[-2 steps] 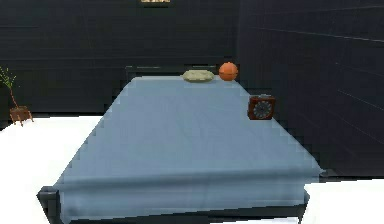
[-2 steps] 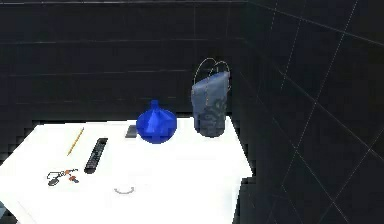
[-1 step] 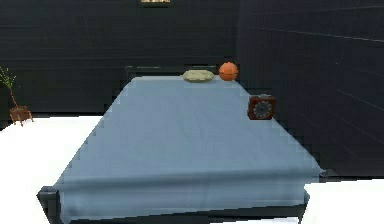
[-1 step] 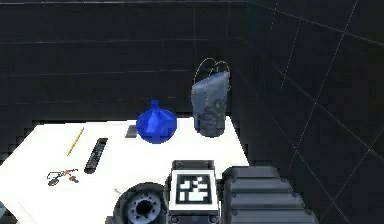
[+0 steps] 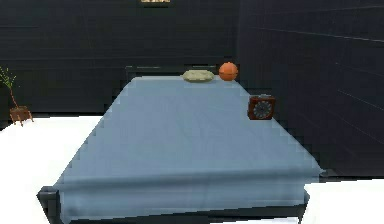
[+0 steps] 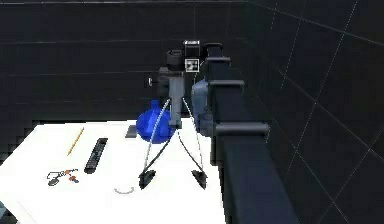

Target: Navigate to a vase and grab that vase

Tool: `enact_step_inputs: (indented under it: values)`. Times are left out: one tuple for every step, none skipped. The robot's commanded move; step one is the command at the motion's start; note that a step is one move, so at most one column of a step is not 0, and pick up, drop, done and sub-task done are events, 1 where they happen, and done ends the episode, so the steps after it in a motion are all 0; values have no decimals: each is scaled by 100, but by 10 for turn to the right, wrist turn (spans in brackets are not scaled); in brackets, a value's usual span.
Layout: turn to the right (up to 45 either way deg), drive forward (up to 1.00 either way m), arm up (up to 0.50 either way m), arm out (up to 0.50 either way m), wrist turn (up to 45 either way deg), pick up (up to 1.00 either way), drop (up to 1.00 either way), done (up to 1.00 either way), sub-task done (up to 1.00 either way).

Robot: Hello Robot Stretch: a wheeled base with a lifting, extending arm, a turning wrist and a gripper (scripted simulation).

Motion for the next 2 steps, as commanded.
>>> enact_step_inputs:
  values:
    - [0, 0, 0, 0, 450, 0, 0, 0, 0]
    - [0, 0, 0, 0, 450, 0, 0, 0, 0]
